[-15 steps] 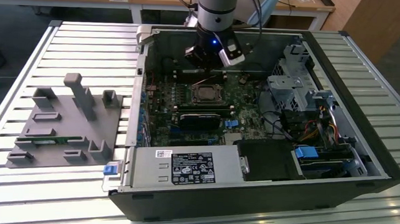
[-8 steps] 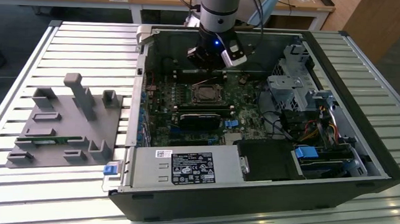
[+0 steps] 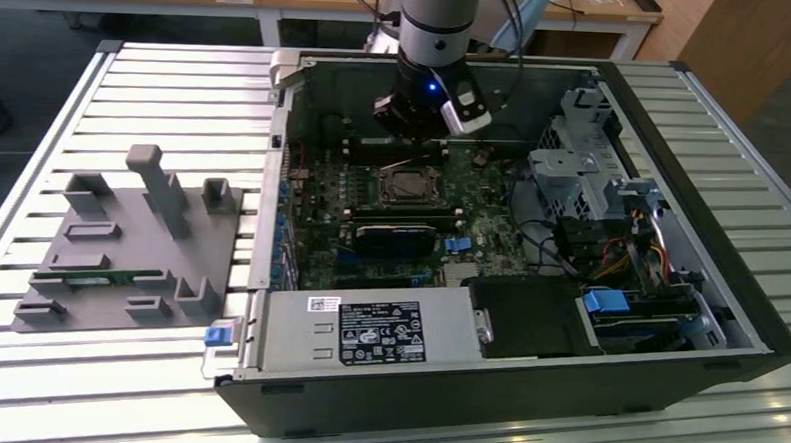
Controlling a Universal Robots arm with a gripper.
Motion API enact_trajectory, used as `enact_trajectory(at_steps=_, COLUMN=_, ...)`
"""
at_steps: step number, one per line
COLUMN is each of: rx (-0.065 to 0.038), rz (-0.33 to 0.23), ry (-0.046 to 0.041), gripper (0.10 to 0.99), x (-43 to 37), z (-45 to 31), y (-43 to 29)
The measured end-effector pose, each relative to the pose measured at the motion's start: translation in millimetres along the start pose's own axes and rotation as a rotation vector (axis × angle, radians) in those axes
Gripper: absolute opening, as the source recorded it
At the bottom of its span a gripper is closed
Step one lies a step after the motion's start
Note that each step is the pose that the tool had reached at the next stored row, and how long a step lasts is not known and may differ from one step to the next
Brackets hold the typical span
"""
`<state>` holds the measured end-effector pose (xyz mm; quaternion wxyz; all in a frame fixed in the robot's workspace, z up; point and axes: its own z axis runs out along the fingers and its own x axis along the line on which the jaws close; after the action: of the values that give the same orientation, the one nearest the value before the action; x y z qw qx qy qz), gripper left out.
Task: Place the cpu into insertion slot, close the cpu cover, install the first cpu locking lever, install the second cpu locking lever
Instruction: 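Install the first cpu locking lever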
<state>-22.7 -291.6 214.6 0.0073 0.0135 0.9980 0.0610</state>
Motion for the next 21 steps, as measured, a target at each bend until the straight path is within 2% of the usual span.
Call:
enact_trajectory(at_steps=9, rx=0.000, rz=0.000, ry=0.0005, gripper=0.106, x=-4.7, z=9.3, y=-1.0)
enact_trajectory(at_steps=21, rx=0.000, rz=0.000, ry=0.0021, gripper=0.106, x=-5.6, z=15.4, y=-1.8)
